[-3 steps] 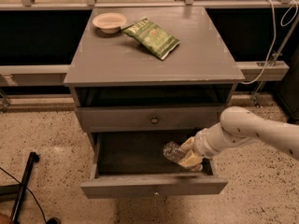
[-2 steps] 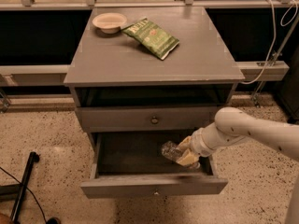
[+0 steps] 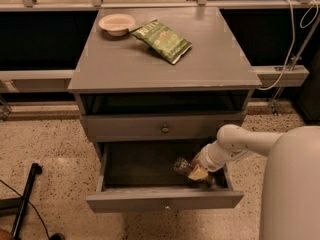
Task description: Place water bottle into middle drawer
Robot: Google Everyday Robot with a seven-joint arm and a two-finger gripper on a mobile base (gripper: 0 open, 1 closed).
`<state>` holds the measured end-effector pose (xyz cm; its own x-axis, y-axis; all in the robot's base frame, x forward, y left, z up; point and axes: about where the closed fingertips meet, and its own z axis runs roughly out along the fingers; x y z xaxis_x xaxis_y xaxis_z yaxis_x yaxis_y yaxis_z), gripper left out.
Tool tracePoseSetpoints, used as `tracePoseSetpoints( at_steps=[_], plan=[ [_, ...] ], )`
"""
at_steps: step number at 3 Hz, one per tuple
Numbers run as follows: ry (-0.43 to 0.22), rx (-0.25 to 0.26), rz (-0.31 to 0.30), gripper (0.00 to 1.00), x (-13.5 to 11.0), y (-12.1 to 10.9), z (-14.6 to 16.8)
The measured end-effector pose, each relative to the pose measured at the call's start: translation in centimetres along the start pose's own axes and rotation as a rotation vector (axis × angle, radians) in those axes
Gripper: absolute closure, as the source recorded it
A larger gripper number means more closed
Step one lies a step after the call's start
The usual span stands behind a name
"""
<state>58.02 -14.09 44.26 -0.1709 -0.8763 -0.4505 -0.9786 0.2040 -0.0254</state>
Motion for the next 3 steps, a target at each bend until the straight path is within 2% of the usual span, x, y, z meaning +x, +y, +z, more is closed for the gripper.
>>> tracePoseSetpoints(
  at_steps=[1,3],
  plan=[
    [0.048,0.011,0.041,0.45,1.82,0.37,2.27],
    [0.049,0.009,0.044,0.0,1.49,0.53,2.28]
  ],
)
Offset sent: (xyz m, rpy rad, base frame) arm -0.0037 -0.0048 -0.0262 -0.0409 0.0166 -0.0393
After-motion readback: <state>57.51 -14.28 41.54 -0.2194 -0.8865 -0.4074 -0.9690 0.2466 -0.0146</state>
